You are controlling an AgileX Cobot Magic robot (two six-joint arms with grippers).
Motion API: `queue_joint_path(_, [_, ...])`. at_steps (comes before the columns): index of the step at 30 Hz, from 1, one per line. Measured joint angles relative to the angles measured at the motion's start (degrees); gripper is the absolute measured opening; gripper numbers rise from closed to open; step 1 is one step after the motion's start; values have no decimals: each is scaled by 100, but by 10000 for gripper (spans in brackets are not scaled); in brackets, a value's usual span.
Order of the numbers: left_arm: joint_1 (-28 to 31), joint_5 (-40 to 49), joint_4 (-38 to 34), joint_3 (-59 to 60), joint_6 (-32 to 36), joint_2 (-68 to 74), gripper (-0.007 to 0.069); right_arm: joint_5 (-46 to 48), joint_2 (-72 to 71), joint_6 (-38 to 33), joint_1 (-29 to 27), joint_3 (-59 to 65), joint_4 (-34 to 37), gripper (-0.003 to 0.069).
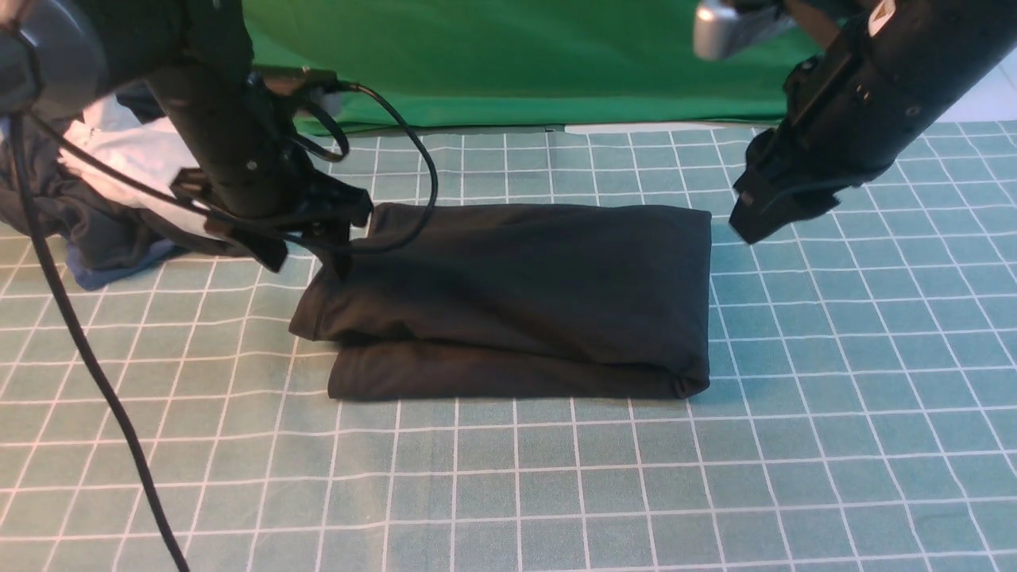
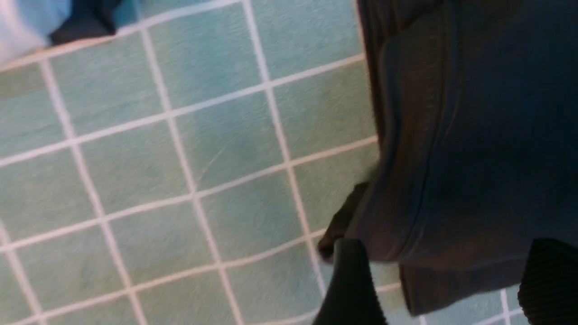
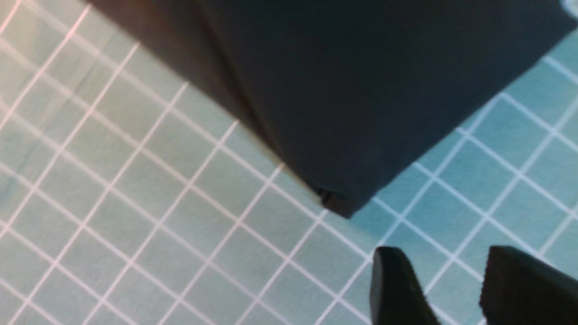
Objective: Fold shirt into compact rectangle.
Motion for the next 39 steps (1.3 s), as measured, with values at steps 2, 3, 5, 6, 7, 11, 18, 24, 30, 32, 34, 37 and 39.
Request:
queue_joint_path(2, [0, -131, -42, 65, 26, 32, 445, -6, 0, -24, 8, 21, 7, 284])
queue_joint_path(3, [0, -174, -96, 78, 31, 81, 445, -6, 0, -29, 12, 21, 11, 286])
queue_joint_path(5, [0, -202, -163, 92, 31, 129, 445, -6, 0, -31, 12, 21, 11, 286])
queue_joint_path(6, [0, -218, -248, 103, 31, 192, 445, -11, 0, -36, 12, 21, 11, 286])
queue_joint_path(7, [0, -218, -295, 102, 31, 268, 445, -25, 0, -36, 12, 21, 11, 286])
queue_joint_path(11, [0, -90, -406, 102, 32, 533, 445, -50, 0, -31, 12, 21, 18, 286])
queue_joint_path(18, [0, 328, -962, 102, 250, 682, 327, -44, 0, -31, 12, 21, 18, 286])
queue_joint_path(24, [0, 579, -1277, 102, 563, 641, 26, -44, 0, -31, 12, 21, 18, 285])
queue_joint_path(30, [0, 585, -1106, 104, 294, 253, 14, -28, 0, -99, 12, 21, 18, 250])
queue_joint_path(32, [0, 585, -1058, 104, 145, 51, 14, -28, 0, -113, 12, 21, 18, 246])
queue_joint_path(34, [0, 591, -1036, 136, 81, -60, 14, -28, 0, -117, 12, 21, 18, 244])
queue_joint_path(37, [-11, 577, -1005, 435, 1, -252, 14, -21, 0, -117, 12, 21, 18, 244])
queue_joint_path(39, [-30, 590, -973, 640, -18, -310, 14, -15, 0, -117, 12, 21, 18, 244])
